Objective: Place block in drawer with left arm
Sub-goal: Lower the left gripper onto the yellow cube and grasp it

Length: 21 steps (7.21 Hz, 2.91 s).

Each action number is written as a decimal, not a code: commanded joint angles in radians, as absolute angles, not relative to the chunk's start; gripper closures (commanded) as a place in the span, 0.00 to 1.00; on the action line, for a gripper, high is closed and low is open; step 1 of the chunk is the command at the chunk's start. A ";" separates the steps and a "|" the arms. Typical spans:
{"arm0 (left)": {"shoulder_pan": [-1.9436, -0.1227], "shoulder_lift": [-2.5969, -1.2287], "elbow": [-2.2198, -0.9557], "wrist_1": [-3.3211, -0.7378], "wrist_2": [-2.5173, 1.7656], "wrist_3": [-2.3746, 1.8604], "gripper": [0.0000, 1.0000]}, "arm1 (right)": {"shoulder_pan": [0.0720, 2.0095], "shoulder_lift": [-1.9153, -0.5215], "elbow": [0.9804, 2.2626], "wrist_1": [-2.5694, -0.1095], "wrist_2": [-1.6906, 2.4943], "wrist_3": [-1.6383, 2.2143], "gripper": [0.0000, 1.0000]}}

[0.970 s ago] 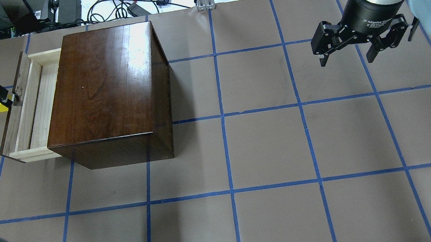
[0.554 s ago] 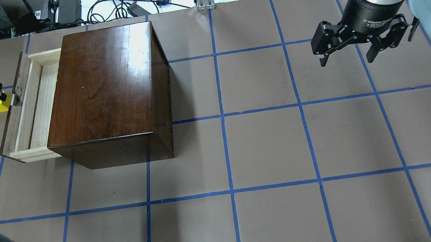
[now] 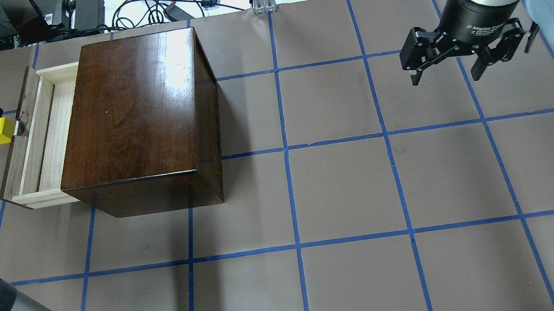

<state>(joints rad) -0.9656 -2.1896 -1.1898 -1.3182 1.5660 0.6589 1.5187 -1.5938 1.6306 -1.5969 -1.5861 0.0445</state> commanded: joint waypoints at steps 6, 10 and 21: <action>-0.937 -2.411 -0.965 -1.304 1.557 0.741 0.18 | 1.519 -1.594 1.631 -1.597 -1.588 0.044 0.00; -0.928 -2.441 -0.966 -1.301 1.560 0.822 0.18 | 1.519 -1.594 1.631 -1.597 -1.586 0.044 0.00; -0.917 -2.485 -0.979 -1.273 1.554 0.821 0.41 | 1.519 -1.594 1.631 -1.597 -1.586 0.044 0.00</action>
<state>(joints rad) -0.9176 -2.4842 -0.9781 -1.2732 1.5539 0.8216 1.5186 -1.5938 1.6307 -1.5969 -1.5861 0.0445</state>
